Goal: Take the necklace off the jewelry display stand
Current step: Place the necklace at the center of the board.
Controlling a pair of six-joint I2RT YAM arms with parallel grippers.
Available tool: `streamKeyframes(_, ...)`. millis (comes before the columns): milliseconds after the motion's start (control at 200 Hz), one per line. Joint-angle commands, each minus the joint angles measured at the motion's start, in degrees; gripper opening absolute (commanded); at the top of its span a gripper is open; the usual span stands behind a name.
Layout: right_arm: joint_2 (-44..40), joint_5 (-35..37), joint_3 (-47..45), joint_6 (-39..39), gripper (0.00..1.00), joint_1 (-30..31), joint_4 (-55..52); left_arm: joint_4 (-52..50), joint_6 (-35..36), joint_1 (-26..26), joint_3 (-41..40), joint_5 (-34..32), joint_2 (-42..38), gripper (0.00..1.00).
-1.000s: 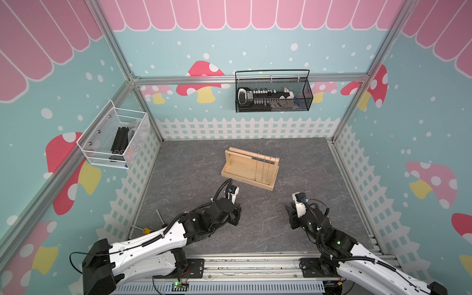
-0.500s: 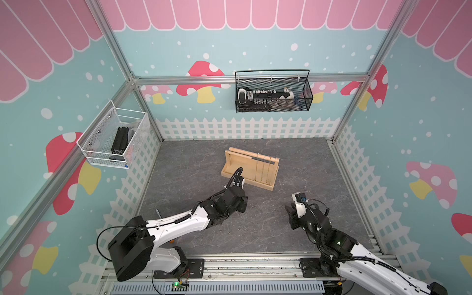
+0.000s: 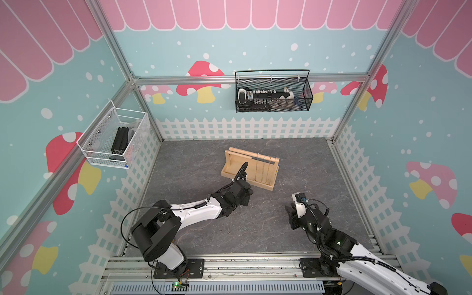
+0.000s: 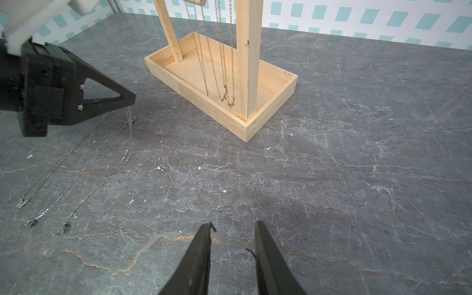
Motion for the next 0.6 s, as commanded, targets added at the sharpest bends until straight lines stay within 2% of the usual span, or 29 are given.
streamKeyframes(0, 0.14, -0.55, -0.69, -0.14, 0.31, -0.21, 1.11, 1.11, 1.02, 0.68, 2.66, -1.13, 2.74, 0.0)
streamKeyframes(465, 1.11, -0.55, -0.52, -0.16, 0.31, -0.21, 1.33, 0.74, 0.42, 4.0, 6.73, -0.9, 10.28, 0.0)
streamKeyframes(595, 1.4, -0.47, -0.44, -0.19, 0.31, -0.26, 1.41, 0.24, 0.25, 4.44, 7.72, 0.99, 11.82, 0.0)
